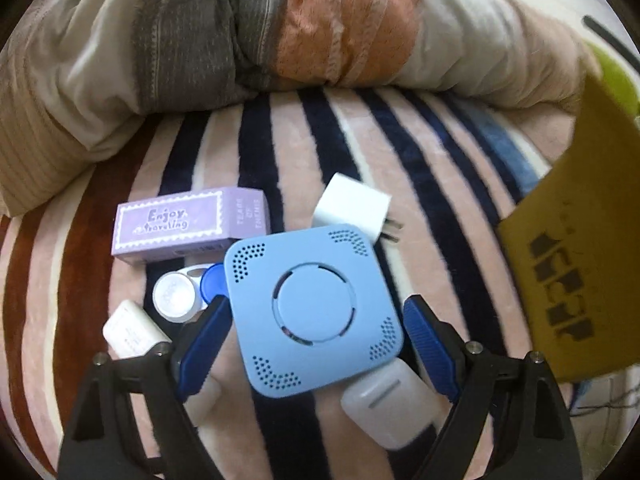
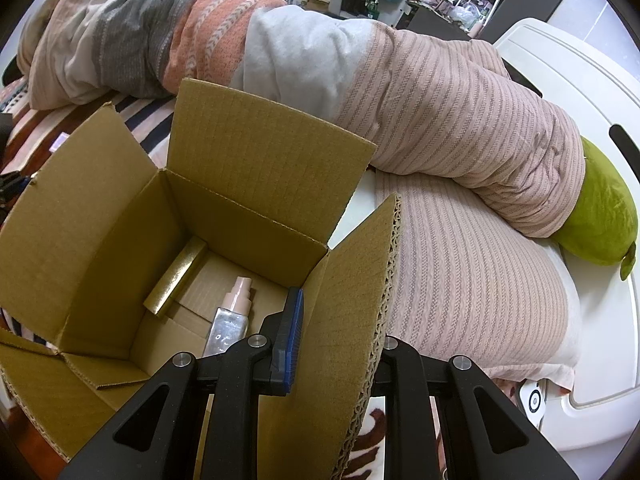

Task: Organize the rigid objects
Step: 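Grasp the blue square speaker with the left tool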

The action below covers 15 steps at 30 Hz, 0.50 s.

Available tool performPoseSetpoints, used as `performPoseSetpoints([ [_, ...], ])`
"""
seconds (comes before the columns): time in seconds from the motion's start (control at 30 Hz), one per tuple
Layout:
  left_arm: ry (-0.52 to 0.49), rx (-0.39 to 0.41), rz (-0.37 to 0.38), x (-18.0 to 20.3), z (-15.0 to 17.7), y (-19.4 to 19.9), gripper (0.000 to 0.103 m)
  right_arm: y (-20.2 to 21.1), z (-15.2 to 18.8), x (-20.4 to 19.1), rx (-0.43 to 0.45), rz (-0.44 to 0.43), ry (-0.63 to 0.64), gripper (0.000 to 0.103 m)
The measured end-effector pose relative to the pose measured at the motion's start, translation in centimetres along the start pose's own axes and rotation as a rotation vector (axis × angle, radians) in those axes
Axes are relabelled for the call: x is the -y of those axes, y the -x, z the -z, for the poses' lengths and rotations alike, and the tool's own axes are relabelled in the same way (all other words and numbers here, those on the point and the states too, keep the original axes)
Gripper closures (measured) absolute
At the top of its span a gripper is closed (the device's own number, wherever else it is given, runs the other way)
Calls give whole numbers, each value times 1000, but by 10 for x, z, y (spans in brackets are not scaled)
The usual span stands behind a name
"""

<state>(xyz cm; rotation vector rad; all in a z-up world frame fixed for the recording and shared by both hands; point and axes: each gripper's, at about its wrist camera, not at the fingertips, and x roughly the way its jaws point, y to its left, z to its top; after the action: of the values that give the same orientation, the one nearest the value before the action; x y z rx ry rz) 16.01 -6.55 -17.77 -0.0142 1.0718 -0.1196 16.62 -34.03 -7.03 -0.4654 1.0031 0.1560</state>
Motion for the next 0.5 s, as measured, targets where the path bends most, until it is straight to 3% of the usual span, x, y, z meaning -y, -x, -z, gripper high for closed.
performPoseSetpoints([
  [0.3,-16,76,-103,9,5,-6,22,0,0,0,0,0,-1,89],
  [0.5,-60,25,-149,15,5,-16,22,0,0,0,-1,1,-3,89],
])
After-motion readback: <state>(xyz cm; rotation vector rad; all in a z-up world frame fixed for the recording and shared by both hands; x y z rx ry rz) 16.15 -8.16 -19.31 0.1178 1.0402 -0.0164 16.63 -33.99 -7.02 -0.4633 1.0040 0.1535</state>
